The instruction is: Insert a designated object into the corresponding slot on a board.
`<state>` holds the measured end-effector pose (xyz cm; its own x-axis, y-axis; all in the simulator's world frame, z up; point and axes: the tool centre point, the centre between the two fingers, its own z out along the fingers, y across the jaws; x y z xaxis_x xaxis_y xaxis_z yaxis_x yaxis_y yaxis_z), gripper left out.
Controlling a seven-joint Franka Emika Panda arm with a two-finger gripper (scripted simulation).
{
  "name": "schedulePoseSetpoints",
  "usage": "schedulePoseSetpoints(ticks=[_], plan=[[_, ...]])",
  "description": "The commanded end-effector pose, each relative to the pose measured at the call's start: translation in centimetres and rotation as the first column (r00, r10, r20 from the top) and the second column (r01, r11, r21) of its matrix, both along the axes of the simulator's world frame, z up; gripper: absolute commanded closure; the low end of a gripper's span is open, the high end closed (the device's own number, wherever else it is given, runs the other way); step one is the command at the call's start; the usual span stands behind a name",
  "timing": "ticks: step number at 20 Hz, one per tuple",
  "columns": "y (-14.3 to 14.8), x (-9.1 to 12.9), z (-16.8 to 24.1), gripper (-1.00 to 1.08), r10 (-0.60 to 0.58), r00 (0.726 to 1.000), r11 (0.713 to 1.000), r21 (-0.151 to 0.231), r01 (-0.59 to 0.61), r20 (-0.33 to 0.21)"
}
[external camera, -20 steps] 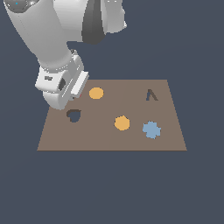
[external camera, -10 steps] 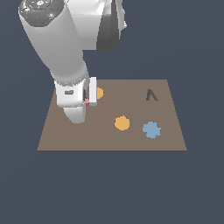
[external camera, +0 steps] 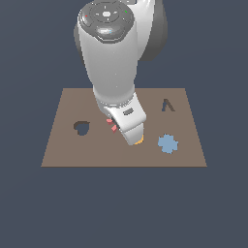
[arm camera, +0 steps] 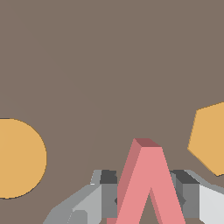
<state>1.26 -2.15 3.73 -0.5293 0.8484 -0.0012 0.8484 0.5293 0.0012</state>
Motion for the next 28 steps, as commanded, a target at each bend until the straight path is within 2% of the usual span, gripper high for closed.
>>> schedulePoseSetpoints(ticks=[1, 4, 7, 10, 15, 19, 22, 25, 28], plan=[[2.3, 0.2, 0.1, 1.08, 0.121, 0.993, 0.993, 0.000, -0.121, 0.000], [5.1, 0.1, 0.1, 1.08, 0.260, 0.966, 0.966, -0.001, -0.260, 0.000], [7.9, -0.5, 0.1, 1.08, 0.394, 0.919, 0.919, -0.001, -0.394, 0.000], [10.5, -1.5, 0.2, 1.08, 0.522, 0.853, 0.853, -0.001, -0.522, 0.000], [14.2, -3.8, 0.2, 1.08, 0.695, 0.719, 0.719, -0.001, -0.695, -0.001], [16.2, -5.6, 0.3, 1.08, 0.784, 0.621, 0.621, 0.000, -0.784, -0.001], [17.1, -6.7, 0.3, 1.08, 0.828, 0.561, 0.561, 0.000, -0.828, -0.001], [17.7, -7.6, 0.3, 1.08, 0.856, 0.516, 0.516, 0.000, -0.856, -0.002], [18.0, -8.1, 0.3, 1.08, 0.871, 0.491, 0.491, 0.000, -0.871, -0.002]])
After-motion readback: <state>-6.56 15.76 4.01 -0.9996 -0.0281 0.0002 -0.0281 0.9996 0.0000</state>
